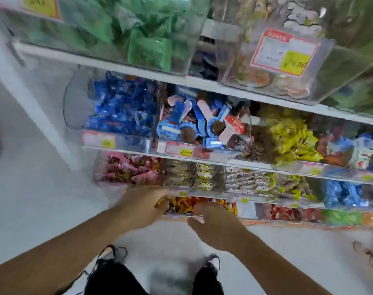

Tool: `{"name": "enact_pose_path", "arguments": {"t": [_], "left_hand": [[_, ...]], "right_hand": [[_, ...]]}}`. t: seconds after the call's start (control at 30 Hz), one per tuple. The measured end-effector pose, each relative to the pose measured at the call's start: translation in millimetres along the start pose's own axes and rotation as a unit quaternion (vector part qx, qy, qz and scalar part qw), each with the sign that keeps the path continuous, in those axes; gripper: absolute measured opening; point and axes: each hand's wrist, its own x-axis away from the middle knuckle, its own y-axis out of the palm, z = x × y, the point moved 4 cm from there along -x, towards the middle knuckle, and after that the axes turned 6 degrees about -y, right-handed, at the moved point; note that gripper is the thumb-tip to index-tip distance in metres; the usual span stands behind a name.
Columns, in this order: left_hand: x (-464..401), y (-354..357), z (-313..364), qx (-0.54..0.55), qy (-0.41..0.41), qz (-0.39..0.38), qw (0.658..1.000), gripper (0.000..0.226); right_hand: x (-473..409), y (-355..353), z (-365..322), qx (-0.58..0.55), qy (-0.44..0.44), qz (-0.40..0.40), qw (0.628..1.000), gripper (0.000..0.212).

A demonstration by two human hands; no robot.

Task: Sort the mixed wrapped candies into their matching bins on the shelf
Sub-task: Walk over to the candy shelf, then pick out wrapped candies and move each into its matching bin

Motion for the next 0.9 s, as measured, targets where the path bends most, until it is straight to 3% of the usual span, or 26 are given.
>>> {"name": "enact_pose_path", "arguments": {"t": [0.2,0.3,0.53,0.67,0.9], "left_hand": [[-17,98,-16,0.077,-0.104,0.024,0.991,0.025],[-30,149,-39,0.087,-0.128,0.025,0.988,0.025],[-89,254,-94,0.101,-0.146,0.121,0.977,0.024],[-127,296,-112,0.078,-0.117,0.186,0.972,0.034],[-159,347,-128,0.031,-0.033,0.283,0.958,0.034]], "right_hand": [[-70,76,74,-0.027,-0.071,-0.078,0.994,0.053],[-104,123,105,-0.026,-0.089,-0.068,0.993,0.056],[-194,205,164,0.022,-0.144,0.056,0.988,0.056],[-245,235,188,0.083,-0.217,0.204,0.951,0.058],[-294,272,219,0.084,-0.263,0.341,0.898,0.055]]}}
